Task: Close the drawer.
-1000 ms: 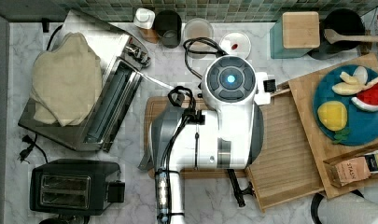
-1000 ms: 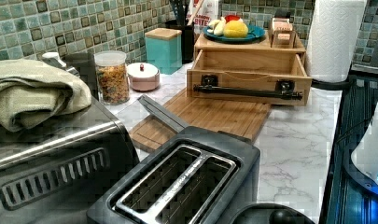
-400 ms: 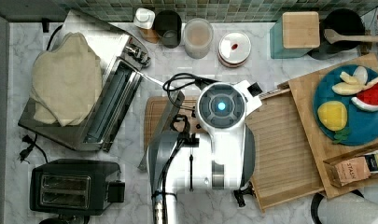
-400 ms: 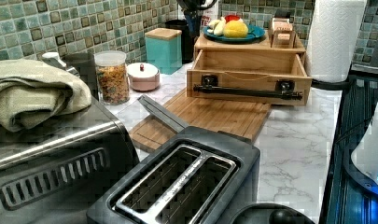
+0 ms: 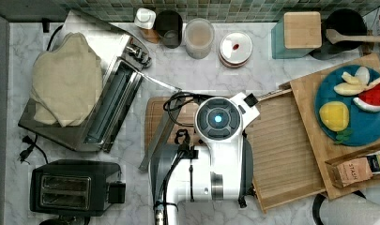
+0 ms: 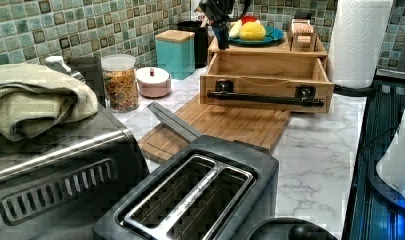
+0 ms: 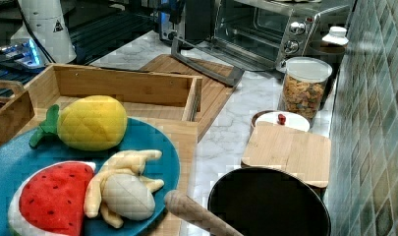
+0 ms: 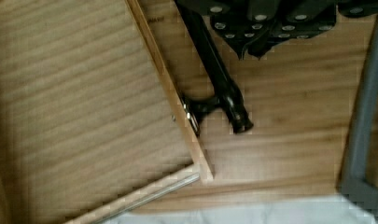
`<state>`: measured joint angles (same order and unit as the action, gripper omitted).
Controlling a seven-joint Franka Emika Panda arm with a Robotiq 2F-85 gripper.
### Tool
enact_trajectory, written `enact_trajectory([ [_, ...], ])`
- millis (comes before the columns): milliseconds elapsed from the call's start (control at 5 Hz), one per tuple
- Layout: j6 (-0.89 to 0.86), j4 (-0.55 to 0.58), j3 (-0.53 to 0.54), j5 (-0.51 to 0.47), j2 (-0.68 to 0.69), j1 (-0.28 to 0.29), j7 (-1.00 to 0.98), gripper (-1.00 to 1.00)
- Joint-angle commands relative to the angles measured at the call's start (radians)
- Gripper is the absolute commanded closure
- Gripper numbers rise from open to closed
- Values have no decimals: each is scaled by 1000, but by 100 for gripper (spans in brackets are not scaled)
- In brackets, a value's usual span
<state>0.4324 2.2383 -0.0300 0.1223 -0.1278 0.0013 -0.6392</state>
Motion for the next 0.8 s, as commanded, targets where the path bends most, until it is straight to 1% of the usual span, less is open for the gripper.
enact_trajectory([
  [200, 106, 118, 16, -70, -32, 44, -201, 100],
  [400, 111, 126, 31, -84, -3, 54, -214, 100],
  [600, 182, 156, 14, -88, 32, 62, -266, 100],
  [800, 236, 181, 12, -87, 71, 48, -290, 100],
])
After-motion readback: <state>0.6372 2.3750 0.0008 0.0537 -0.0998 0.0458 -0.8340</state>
